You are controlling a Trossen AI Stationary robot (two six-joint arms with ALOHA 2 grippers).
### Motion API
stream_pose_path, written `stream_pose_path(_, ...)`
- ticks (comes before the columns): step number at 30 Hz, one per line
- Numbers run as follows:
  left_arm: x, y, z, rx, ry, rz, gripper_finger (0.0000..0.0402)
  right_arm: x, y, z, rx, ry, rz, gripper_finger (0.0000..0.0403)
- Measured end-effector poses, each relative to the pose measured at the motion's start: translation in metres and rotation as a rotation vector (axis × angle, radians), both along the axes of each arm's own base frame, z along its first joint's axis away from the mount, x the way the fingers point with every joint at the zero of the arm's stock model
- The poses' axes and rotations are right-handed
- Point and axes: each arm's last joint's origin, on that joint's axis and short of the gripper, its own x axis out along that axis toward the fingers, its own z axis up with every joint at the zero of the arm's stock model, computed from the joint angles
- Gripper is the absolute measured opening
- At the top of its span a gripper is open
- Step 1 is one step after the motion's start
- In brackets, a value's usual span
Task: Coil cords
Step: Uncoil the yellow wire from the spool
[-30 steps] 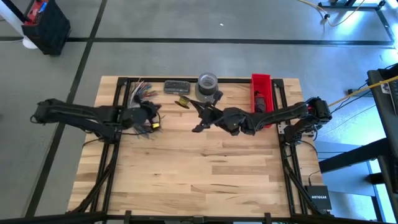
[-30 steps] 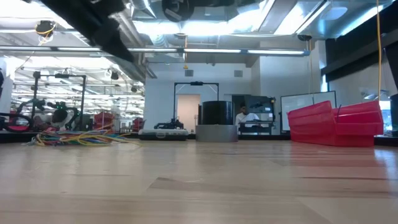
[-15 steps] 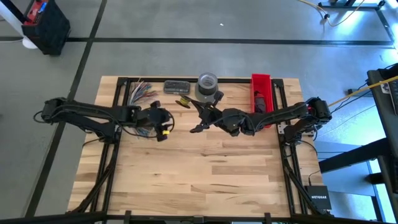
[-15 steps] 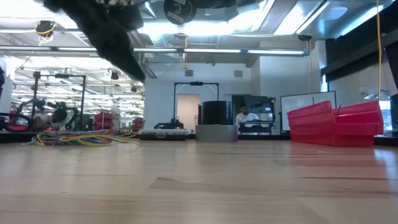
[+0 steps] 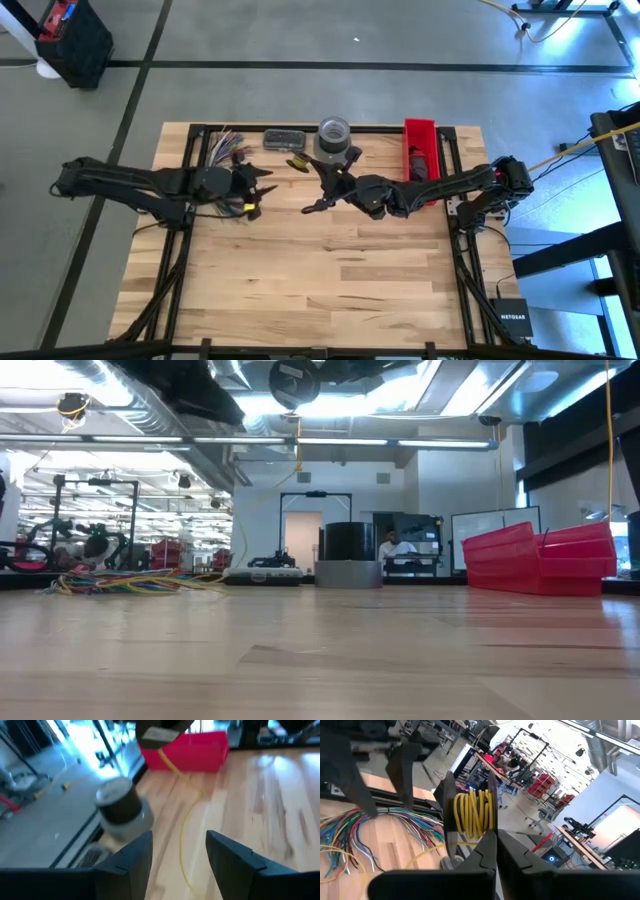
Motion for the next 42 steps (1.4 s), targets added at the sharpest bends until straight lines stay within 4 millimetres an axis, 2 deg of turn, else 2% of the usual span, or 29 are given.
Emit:
stream_pose_path(8,0.031,0.005,-0.016,0.046,-0.168,-0.033,0.0178,0.000,0.000,0.001,0.007,-0.017,0.010,0.0005)
stream_pose_path(15,0.053,0.013,-0.030,-0.012,-0.211,0.012,0.0178,0.000,0.000,0.001,0.008,-0.016,0.010,0.0005)
stream_pose_path(18,0.058,0.015,-0.032,-0.030,-0.222,-0.031,0.0172,0.000,0.000,0.001,0.005,-0.011,0.011,0.0005)
stream_pose_path(21,0.059,0.017,-0.032,-0.051,-0.235,-0.061,0.0135,0.000,0.000,0.001,0.004,-0.010,0.011,0.0005)
stream_pose_path(26,0.059,0.014,-0.033,-0.031,-0.215,-0.113,0.0022,0.000,0.000,0.001,0.002,-0.009,0.011,0.0005)
stream_pose_path(30,0.060,0.012,-0.031,-0.055,-0.223,-0.162,0.0011,0.000,0.000,0.001,0.000,-0.007,0.011,0.0005)
stream_pose_path(33,0.063,0.005,-0.025,-0.087,-0.248,-0.282,0.0004,0.000,0.000,0.001,-0.001,-0.006,0.012,0.0005)
stream_pose_path(38,0.063,-0.022,-0.009,-0.078,-0.285,-0.474,0.0005,0.000,0.000,0.000,-0.002,-0.001,0.013,0.0005)
stream_pose_path(40,0.058,-0.033,0.000,-0.024,-0.288,-0.508,0.0003,0.000,0.001,-0.001,-0.003,0.009,0.016,0.0005)
stream_pose_path(42,0.047,-0.040,0.010,0.037,-0.279,-0.461,0.0003,0.000,0.001,-0.001,-0.004,0.019,0.015,0.0005)
